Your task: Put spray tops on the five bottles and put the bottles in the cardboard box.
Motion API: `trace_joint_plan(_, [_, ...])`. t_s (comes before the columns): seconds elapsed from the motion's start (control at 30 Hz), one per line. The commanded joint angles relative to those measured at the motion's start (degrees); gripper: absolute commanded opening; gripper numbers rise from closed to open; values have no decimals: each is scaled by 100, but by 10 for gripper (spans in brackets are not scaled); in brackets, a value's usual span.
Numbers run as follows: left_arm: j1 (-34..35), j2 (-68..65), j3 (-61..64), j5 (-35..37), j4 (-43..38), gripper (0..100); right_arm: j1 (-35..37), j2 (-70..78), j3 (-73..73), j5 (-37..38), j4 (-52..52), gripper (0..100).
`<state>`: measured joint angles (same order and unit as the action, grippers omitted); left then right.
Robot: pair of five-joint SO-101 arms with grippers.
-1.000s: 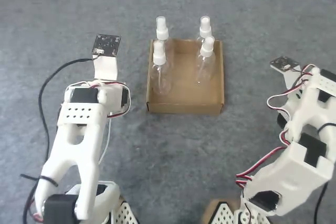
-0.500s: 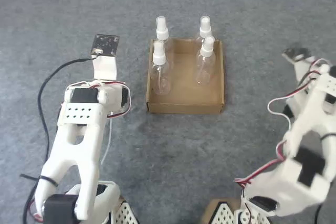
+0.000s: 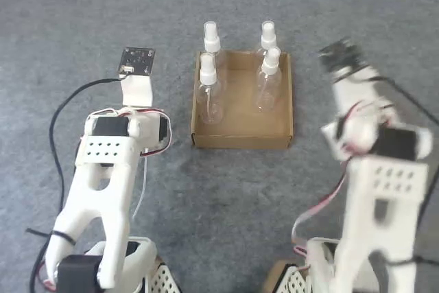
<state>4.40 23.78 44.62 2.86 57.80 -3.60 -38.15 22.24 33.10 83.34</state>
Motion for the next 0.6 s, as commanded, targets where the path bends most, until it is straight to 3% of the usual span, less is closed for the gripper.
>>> trace_joint_plan(0.0, [26,290,-40,62,-88,11,1165,-1051,484,-484,57,6])
trace_joint_plan(0.23, [26,404,-40,62,-88,11,2237,-1130,1073,-607,-13,6])
trace_joint_plan(0.57, [26,2365,655,193,-123,12,3864,-1095,1978,-1459,-1226,6])
